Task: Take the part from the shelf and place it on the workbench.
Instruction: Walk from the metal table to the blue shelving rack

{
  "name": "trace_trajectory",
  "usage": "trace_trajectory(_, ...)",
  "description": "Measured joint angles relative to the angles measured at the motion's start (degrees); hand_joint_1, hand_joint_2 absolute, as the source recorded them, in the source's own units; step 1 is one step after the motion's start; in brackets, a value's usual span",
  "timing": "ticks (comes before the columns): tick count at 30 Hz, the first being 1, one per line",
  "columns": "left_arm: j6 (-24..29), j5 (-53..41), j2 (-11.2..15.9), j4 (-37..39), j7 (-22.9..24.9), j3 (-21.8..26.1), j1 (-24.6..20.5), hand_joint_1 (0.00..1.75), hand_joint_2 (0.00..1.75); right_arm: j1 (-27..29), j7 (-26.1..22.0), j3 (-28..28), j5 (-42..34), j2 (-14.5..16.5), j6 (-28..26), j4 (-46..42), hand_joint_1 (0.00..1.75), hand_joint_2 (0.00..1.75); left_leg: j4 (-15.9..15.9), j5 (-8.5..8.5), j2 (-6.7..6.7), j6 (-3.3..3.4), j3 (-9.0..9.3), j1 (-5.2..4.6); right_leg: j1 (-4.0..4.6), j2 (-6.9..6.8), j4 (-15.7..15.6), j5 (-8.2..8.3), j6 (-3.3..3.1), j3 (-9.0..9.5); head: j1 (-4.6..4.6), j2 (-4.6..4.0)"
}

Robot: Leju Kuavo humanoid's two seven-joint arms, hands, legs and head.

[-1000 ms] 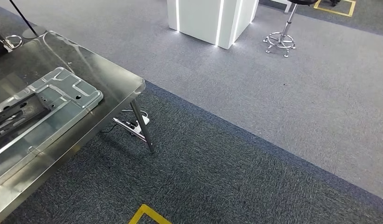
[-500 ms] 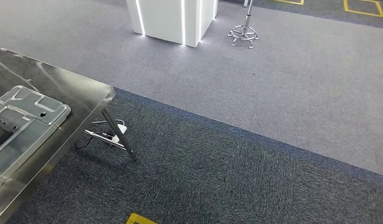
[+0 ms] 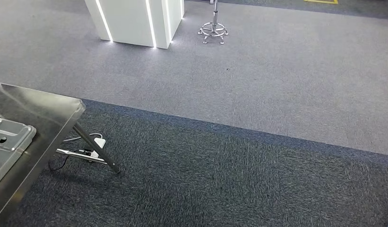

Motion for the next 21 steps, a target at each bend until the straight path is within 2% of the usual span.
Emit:
trace_trajectory(1,0.0,0.0,0.0,0.0,0.0,0.0,0.0,0.00,0.00,0.1,0.0,0.0,0.0,0.0,0.0,0.0,0.00,0.00,-0.3,0.27,0.64,0.39,0.14,0.03,-0.14,0.17,0.1,0.03,0.33,-0.11,0.00,0.00)
trace_trajectory(3,0.0,0.0,0.0,0.0,0.0,0.0,-0.1,0.00,0.00,0.2,0.0,0.0,0.0,0.0,0.0,0.0,0.00,0.00,-1.0,0.84,1.99,1.23,0.42,0.16,-0.04,-1.81,2.2,-1.42,0.75,-1.18,0.10,0.00)
trace_trajectory(5,0.0,0.0,0.0,0.0,0.0,0.0,0.0,0.00,0.00,0.1,0.0,0.0,0.0,0.0,0.0,0.0,0.00,0.00,-1.4,1.02,3.47,1.69,0.46,0.05,0.08,-4.90,8.5,-5.10,0.91,-4.22,0.26,0.00)
trace_trajectory(6,0.0,0.0,0.0,0.0,0.0,0.0,0.1,0.00,0.00,0.0,0.0,0.0,0.0,0.0,0.0,0.0,0.00,0.00,-1.4,0.98,4.30,1.76,0.42,-0.05,0.01,-5.61,12.2,-6.85,1.01,-6.01,0.31,0.00)
trace_trajectory(7,0.0,0.0,0.0,0.0,0.0,0.0,0.1,0.00,0.00,0.0,0.0,0.0,0.0,0.0,0.0,0.0,0.00,0.00,-1.3,0.93,5.12,1.77,0.39,-0.12,-0.10,-5.95,15.1,-7.87,1.11,-7.31,0.31,0.00)
trace_trajectory(8,0.0,0.0,0.0,0.0,0.0,0.0,0.1,0.00,0.00,0.1,0.0,0.0,0.0,0.0,0.0,0.0,0.00,0.00,-1.3,0.87,5.91,1.75,0.39,-0.16,-0.21,-6.11,16.0,-7.82,1.20,-7.64,0.30,0.00)
trace_trajectory(9,0.0,0.0,0.0,0.0,0.0,0.0,0.1,0.00,0.00,0.2,0.0,0.0,0.0,0.0,0.0,0.0,0.00,0.00,-1.3,0.79,6.60,1.68,0.43,-0.17,-0.31,-6.33,14.6,-6.69,1.26,-6.75,0.31,0.00)
trace_trajectory(10,-0.1,0.0,0.0,0.0,0.0,0.0,0.0,0.00,0.00,0.2,0.0,0.0,0.0,0.0,0.1,0.0,0.00,0.00,-1.3,0.69,7.22,1.56,0.53,-0.16,-0.38,-6.78,11.3,-4.87,1.28,-4.78,0.31,0.00)
trace_trajectory(12,-0.1,-0.1,0.0,0.0,0.0,0.0,0.0,0.00,0.00,0.3,0.0,0.0,0.1,0.0,0.2,0.0,0.00,0.00,-1.1,0.36,8.31,1.08,0.82,-0.25,-0.28,-8.94,3.3,-1.96,1.02,-0.34,0.31,0.00)
trace_trajectory(13,-0.2,-0.1,0.0,0.0,0.0,0.0,0.0,0.00,0.00,0.2,0.0,0.0,0.1,0.0,0.3,0.0,0.00,0.00,-1.0,0.17,8.72,0.73,0.98,-0.33,-0.12,-9.82,0.9,-1.37,0.73,0.97,0.30,0.00)
trace_trajectory(14,-0.2,-0.1,0.0,0.0,0.0,0.0,-0.1,0.00,0.00,0.1,0.0,0.0,0.1,0.0,0.4,0.0,0.00,0.00,-1.0,-0.01,9.11,0.36,1.18,-0.42,0.06,-10.35,-0.1,-1.35,0.41,1.45,0.31,0.00)
trace_trajectory(15,-0.2,-0.1,0.0,0.0,-0.1,0.0,-0.1,0.00,0.00,0.1,-0.1,0.0,0.2,0.0,0.5,0.0,0.00,0.00,-1.0,-0.13,9.50,0.00,1.40,-0.50,0.24,-10.21,0.0,-1.37,0.08,1.41,0.30,0.00)
trace_trajectory(17,-0.3,-0.1,0.0,0.0,-0.1,0.0,-0.2,0.00,0.00,0.2,-0.1,0.0,0.2,0.0,0.5,0.0,0.00,0.00,-1.0,-0.43,9.98,-0.75,1.79,-0.38,0.16,-9.08,-0.3,-1.24,-0.67,1.42,0.30,0.00)
trace_trajectory(19,-0.4,-0.2,0.0,0.0,-0.1,0.0,-0.4,0.00,0.00,0.1,-0.1,0.0,0.2,0.0,0.5,0.0,0.00,0.00,1.4,-2.35,8.07,-1.34,0.90,-0.20,-0.09,-7.96,-0.6,-0.92,-1.42,1.58,0.21,0.00)
trace_trajectory(21,-0.5,-0.2,0.0,0.0,-0.2,0.0,-0.3,0.00,0.00,0.0,-0.1,0.0,0.2,0.0,0.5,0.0,0.00,0.00,8.2,-6.18,5.18,-1.55,-2.23,-0.08,-0.02,-6.91,-0.7,-0.78,-1.93,1.61,0.11,0.00)
